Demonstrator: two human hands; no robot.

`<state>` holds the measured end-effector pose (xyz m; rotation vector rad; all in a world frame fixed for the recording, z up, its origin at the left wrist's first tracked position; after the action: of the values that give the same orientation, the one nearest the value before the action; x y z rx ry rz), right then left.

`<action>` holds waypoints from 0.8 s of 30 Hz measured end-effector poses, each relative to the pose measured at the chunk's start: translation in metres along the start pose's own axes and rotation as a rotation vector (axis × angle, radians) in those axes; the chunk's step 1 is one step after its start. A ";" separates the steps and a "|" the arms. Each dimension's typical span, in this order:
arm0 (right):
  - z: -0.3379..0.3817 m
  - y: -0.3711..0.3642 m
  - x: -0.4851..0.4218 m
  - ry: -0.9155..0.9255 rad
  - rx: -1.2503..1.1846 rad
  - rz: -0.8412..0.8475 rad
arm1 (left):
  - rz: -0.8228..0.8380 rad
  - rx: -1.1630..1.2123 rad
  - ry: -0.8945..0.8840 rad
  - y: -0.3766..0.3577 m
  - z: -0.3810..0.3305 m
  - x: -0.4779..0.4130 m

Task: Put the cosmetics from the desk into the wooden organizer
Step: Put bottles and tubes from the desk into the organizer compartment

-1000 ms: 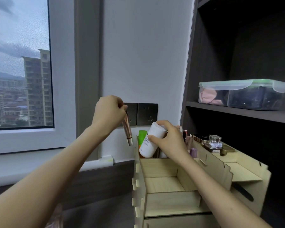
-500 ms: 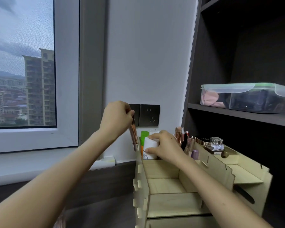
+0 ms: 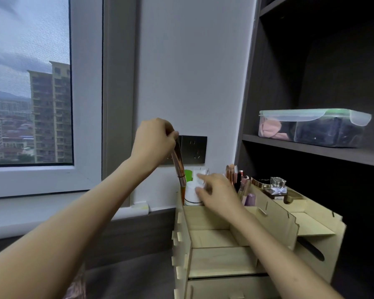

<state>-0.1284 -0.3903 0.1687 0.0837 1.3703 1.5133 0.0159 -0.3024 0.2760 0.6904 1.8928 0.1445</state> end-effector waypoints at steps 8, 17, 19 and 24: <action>-0.015 0.056 0.004 -0.057 -0.509 -0.111 | 0.322 0.144 -0.132 -0.046 -0.050 -0.010; -0.030 0.045 -0.004 -0.145 -0.426 -0.216 | 0.537 0.332 -0.082 -0.092 -0.057 -0.008; -0.033 0.044 -0.005 -0.165 -0.380 -0.253 | 0.522 0.356 -0.050 -0.094 -0.050 -0.006; -0.035 0.027 -0.012 -0.185 -0.238 -0.169 | 0.417 0.157 0.034 -0.091 -0.015 -0.001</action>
<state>-0.1619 -0.4168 0.1836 -0.0392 1.0186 1.4759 -0.0326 -0.3753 0.2464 1.1932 1.7829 0.2747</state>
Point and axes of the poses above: each hand's wrist, its own x-axis away from the middle knuckle, its own y-axis out of the back of the hand, z = x × y, the point moved 4 cm from there along -x, towards the middle knuckle, and after that the axes turned 4 degrees about x, right-handed, at the moved point
